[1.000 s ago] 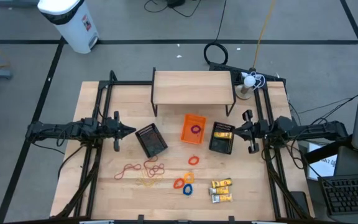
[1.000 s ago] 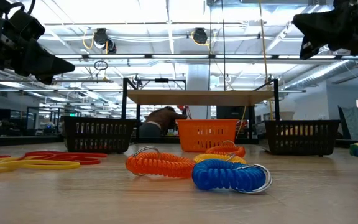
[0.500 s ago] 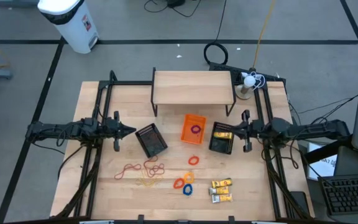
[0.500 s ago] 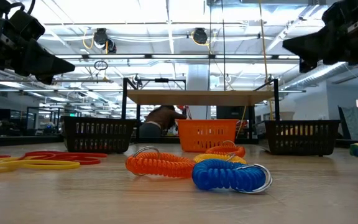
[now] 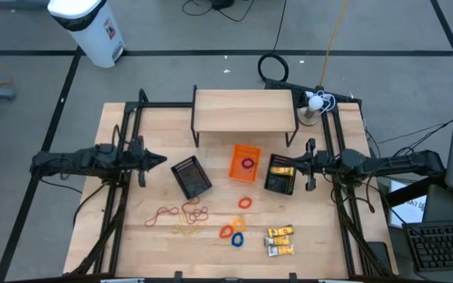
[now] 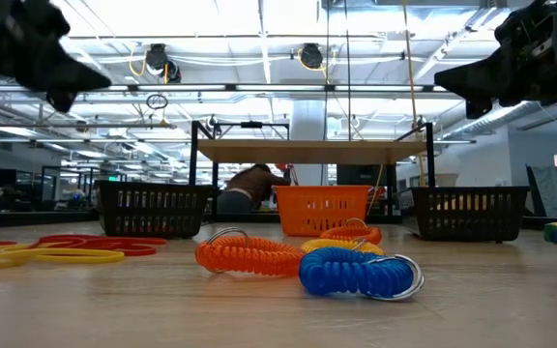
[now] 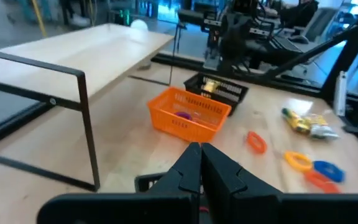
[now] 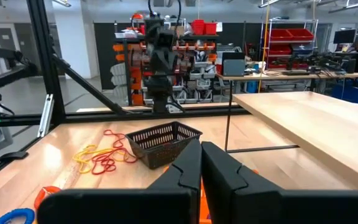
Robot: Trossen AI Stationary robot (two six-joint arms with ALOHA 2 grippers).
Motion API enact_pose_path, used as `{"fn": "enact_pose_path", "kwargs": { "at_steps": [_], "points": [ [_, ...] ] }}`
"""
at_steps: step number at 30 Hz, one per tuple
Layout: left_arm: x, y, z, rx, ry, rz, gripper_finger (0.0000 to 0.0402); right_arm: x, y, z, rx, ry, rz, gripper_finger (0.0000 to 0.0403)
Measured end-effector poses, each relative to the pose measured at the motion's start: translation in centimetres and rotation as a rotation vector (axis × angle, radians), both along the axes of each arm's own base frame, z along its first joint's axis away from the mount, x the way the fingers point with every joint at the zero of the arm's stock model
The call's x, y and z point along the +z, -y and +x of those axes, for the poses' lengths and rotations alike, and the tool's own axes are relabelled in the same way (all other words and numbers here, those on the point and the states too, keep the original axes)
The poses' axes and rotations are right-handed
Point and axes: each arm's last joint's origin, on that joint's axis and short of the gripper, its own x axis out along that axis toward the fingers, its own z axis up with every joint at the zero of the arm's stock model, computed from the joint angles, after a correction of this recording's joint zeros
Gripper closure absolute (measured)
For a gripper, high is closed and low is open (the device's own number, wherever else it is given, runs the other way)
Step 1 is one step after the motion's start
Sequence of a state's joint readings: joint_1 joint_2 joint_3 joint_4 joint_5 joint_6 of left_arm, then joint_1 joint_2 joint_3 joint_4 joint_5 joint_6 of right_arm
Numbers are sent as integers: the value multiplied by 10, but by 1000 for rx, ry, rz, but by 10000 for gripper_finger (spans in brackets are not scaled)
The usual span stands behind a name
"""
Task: Pick & Place Office Desk Supplies
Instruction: Put the red rubber band into the left black bin
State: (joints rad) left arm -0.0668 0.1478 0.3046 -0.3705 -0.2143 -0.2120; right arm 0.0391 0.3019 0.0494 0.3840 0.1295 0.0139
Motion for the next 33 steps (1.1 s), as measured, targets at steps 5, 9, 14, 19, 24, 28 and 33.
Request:
{"fn": "enact_pose_path", "kwargs": {
  "at_steps": [5, 9, 14, 19, 24, 28, 33],
  "points": [
    [32, 5, 11, 48, -214, -105, 398, 0, 0, 0, 0, 0, 0, 401],
    [17, 20, 39, 60, -539, -171, 397, 0, 0, 0, 0, 0, 0, 402],
    [-12, 48, 65, 38, -857, -191, 395, 0, 0, 0, 0, 0, 0, 401],
    [-35, 76, 76, -79, -1010, -160, 362, 0, 0, 0, 4, 0, 22, 399],
    [-49, 97, 74, -121, -1098, -169, 289, 0, 0, 0, 4, 1, 26, 399],
    [-55, 109, 69, -108, -1166, -269, 225, 0, 0, 0, 4, 1, 26, 399],
    [-58, 118, 64, -49, -1193, -332, 187, 0, 0, 0, 5, 1, 28, 399]
  ]
}}
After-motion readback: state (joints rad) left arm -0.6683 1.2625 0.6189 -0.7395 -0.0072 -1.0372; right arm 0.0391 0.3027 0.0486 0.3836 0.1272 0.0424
